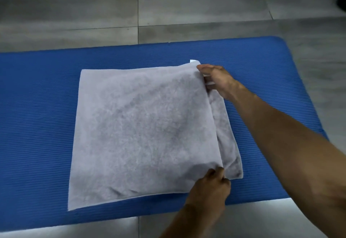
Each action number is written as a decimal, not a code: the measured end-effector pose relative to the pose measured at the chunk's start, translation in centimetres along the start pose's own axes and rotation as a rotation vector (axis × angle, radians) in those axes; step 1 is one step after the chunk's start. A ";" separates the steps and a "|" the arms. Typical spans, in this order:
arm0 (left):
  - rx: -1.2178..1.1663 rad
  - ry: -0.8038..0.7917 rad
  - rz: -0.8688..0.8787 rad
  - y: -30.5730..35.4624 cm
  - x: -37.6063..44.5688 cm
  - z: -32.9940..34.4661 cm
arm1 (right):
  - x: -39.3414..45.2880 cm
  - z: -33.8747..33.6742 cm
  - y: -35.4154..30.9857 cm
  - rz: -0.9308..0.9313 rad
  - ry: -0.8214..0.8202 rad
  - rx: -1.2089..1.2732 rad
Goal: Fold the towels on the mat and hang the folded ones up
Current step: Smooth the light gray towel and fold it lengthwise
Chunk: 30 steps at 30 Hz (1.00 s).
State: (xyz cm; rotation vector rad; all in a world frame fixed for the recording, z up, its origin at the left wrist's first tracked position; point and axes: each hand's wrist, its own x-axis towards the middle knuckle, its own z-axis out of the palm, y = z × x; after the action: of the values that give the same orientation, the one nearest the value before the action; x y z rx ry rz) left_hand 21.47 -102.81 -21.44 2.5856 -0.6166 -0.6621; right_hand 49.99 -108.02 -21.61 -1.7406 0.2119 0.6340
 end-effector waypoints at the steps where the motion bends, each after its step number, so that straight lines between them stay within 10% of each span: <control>1: -0.051 0.050 -0.016 -0.1 0.2 0.3 | 0.0 -0.2 0.1 -0.012 0.007 0.032; 7: -0.210 0.276 0.061 1.8 1.1 0.2 | -0.6 -2.2 0.0 -0.033 0.072 0.222; 16: -0.361 0.171 0.040 1.3 2.3 1.0 | -0.4 -3.9 2.8 0.010 0.266 0.049; 19: -0.338 0.382 -0.038 -3.0 1.0 0.5 | -1.9 -1.3 4.6 -0.247 0.546 -0.308; 22: -0.244 0.543 -0.220 -9.3 -1.0 -0.4 | -4.0 4.0 6.4 -0.582 0.480 -0.601; 30: 0.150 0.416 -0.359 -22.8 -3.8 -5.1 | -4.3 9.7 10.8 -0.477 0.452 -1.157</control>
State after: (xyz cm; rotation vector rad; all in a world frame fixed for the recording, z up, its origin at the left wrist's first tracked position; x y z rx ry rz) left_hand 28.30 -80.74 -26.76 2.8825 -0.0708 -0.1644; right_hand 38.55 -102.64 -29.83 -2.9047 -0.3409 -0.0745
